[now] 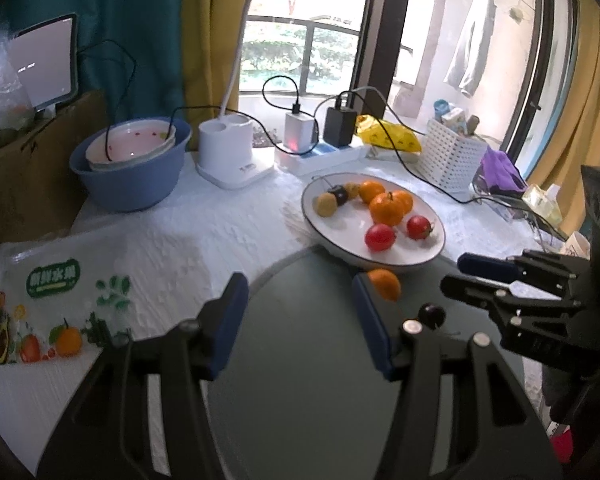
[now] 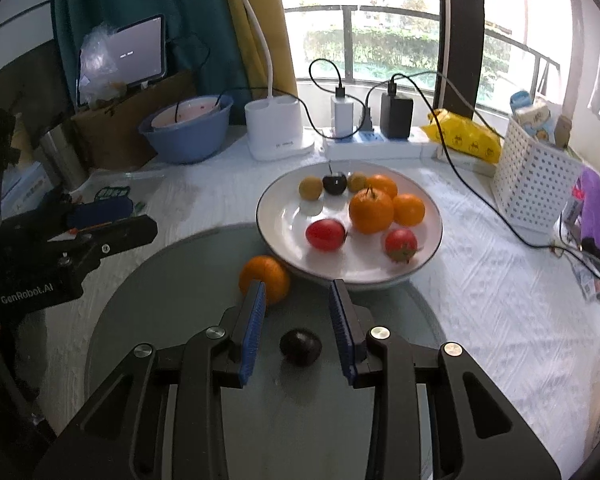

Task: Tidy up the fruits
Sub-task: 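Grasp the remaining dark plum on the mat with the right tool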

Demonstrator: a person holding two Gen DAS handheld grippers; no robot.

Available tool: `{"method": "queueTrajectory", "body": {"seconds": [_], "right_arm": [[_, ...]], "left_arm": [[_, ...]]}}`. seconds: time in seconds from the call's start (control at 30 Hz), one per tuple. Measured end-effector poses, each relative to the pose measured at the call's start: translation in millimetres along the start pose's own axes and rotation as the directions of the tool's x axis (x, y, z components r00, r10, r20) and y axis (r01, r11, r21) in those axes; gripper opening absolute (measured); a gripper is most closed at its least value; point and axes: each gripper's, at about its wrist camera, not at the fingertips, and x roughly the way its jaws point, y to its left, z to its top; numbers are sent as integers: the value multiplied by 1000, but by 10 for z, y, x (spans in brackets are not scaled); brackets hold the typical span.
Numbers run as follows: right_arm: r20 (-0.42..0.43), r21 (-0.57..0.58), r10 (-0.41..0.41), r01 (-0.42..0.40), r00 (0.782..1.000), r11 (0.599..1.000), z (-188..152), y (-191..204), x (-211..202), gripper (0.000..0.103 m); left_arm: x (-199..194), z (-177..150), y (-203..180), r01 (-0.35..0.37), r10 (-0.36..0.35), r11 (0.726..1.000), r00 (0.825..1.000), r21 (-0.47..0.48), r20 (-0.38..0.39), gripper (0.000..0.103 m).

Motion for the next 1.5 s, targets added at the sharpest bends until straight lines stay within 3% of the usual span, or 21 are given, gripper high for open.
{"method": "queueTrajectory", "body": {"seconds": [0.23,0.33,0.9,1.13,1.5], "right_arm": [[-27,21,-4,4,1000,1000,-163,29,51,35],[-38,33,-6,7,999,999,-207,35,92,42],[-95,81,-49,57,994,995,-278,-38,349,42],[-91,50,-33,38,995,998,-276,-15,365,31],[-57,45,-13,16,998,999,-262,-127,239,30]], "left_arm": [[12,-152,-25,1,0,1000,1000,7,-20,56],[43,-213,-21,0,0,1000,999,5,-36,56],[144,-297,51,-1,1,1000,998,-10,-66,56],[207,-278,1,-6,6,1000,997,-2,-79,56],[277,-233,-146,-15,17,1000,996,20,-92,56]]}}
